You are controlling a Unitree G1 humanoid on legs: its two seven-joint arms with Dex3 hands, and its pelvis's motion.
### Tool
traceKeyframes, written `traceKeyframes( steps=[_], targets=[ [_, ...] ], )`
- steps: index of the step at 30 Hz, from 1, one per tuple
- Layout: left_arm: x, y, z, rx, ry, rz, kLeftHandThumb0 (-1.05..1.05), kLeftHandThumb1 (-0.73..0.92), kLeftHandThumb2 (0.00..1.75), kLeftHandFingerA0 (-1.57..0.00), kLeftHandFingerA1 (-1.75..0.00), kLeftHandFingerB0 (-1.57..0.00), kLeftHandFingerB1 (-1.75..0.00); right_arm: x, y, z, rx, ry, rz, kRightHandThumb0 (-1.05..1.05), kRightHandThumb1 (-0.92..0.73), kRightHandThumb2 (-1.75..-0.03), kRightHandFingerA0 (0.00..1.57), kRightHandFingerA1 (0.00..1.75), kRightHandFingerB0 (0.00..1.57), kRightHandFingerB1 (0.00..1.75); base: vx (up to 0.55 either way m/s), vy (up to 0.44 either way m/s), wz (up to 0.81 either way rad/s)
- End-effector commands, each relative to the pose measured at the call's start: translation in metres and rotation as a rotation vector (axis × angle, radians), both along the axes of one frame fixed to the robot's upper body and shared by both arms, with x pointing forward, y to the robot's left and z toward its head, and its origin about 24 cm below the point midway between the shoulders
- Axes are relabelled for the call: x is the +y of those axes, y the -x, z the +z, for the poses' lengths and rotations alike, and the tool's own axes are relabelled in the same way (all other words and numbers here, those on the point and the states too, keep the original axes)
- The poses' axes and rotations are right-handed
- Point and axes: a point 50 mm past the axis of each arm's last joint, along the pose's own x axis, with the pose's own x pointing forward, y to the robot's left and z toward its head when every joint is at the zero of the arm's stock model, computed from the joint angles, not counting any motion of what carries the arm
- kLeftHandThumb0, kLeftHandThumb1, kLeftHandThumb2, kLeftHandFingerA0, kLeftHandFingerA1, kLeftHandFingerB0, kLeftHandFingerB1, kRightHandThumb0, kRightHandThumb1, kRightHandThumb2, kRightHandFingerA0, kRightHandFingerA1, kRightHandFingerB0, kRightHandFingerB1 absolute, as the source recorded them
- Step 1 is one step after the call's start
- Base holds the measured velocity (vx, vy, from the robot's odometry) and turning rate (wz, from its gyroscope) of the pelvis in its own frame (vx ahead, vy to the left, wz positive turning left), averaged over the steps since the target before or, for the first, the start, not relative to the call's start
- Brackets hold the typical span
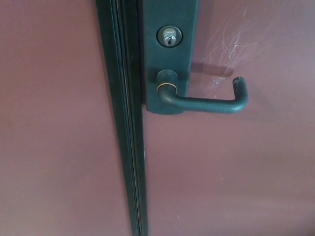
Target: The robot walks towards the door handle and put its right hand on it and twist the handle
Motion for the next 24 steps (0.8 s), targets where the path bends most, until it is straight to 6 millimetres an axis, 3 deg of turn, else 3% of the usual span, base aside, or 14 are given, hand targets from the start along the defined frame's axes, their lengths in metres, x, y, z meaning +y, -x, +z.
traceKeyframes(
  steps=[1, 2, 3, 7, 24],
  targets=[
    [0.005, -0.002, 0.004, 0.005, 0.004, -0.063, -0.16, 0.39, 0.69, -0.65, -0.89, -0.55, -0.71, 0.025, -0.008, -0.002, 0.236, 0.059, 0.157, -0.53, -0.47, -0.55, 0.50, 0.46, 0.30, 0.33, 0.00, 0.000, 0.00],
    [0.005, -0.002, 0.004, 0.006, 0.004, -0.063, -0.16, 0.39, 0.69, -0.65, -0.89, -0.55, -0.71, 0.026, -0.009, -0.002, 0.239, 0.059, 0.157, -0.53, -0.47, -0.55, 0.50, 0.46, 0.30, 0.33, 0.00, 0.000, 0.00],
    [0.003, -0.009, 0.003, 0.009, 0.002, -0.076, -0.15, 0.38, 0.69, -0.66, -0.88, -0.54, -0.70, 0.031, -0.015, 0.006, 0.247, 0.107, 0.190, -0.58, -0.44, -0.73, 0.40, 0.52, 0.19, 0.40, 0.00, 0.000, 0.00],
    [-0.003, -0.014, 0.001, -0.002, 0.020, -0.088, -0.15, 0.38, 0.68, -0.68, -0.88, -0.55, -0.70, 0.039, -0.026, 0.020, 0.289, 0.184, 0.215, -0.58, -0.45, -0.74, 0.38, 0.51, 0.18, 0.39, 0.00, 0.000, 0.00],
    [-0.003, -0.009, 0.000, 0.007, 0.024, -0.115, -0.15, 0.37, 0.69, -0.69, -0.87, -0.56, -0.70, 0.064, -0.062, 0.034, 0.386, 0.397, 0.211, -0.61, -0.45, -0.75, 0.37, 0.50, 0.18, 0.39, 0.00, 0.000, 0.00]
  ],
)
